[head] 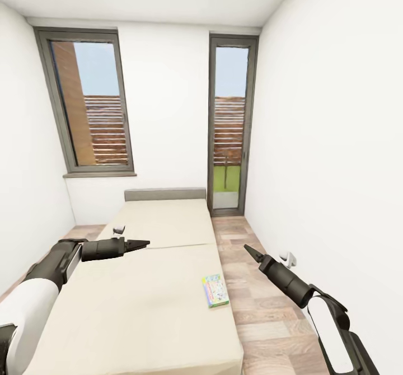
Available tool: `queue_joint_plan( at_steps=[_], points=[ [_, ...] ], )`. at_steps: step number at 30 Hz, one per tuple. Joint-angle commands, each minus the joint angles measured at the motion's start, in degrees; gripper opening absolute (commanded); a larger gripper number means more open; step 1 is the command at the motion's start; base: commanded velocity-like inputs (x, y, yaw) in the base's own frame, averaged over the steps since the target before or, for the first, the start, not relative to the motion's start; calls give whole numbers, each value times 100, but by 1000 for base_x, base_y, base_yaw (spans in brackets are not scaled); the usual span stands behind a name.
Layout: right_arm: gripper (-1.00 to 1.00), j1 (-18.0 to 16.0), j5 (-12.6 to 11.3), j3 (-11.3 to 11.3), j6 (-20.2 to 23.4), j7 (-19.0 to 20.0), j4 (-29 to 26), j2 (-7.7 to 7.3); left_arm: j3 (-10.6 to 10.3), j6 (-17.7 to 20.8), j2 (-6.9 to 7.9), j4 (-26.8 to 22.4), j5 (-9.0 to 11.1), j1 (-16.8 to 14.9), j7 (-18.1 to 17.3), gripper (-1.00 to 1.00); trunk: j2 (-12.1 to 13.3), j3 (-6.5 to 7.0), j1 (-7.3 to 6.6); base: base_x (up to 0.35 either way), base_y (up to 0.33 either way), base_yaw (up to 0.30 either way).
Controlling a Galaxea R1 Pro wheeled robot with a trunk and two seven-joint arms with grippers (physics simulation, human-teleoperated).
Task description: Put all the toys in the child's room - the three board games (two on the bed and one on the table), the two jigsaw puzzles on the table, and the tennis ball on the table - inside the toy box on the table in the child's room.
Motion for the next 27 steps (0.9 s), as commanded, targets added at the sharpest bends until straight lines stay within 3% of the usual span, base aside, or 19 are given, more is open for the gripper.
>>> queue_joint_plan(
  at_steps=[1, 11, 21, 27],
  points=[
    [100, -1, -23, -9, 38, 11, 0, 3, 30, 58, -5, -2, -52, -3, -45, 100, -4, -3, 3, 89, -111, 0],
    [100, -1, -22, -6, 27, 11, -5, 4, 30, 57, -6, -2, -52, -2, -41, 100, -4, -3, 3, 88, -232, 0],
    [100, -3, -22, 57, -283, -1, 0, -5, 30, 60, -66, -2, -55, -1, -41, 100, -4, -3, 3, 94, -285, 3],
    [100, -2, -30, 65, -302, -2, 0, -21, 30, 61, -81, -2, -58, -3, -36, 100, -4, -3, 3, 108, -287, 153]
  ],
)
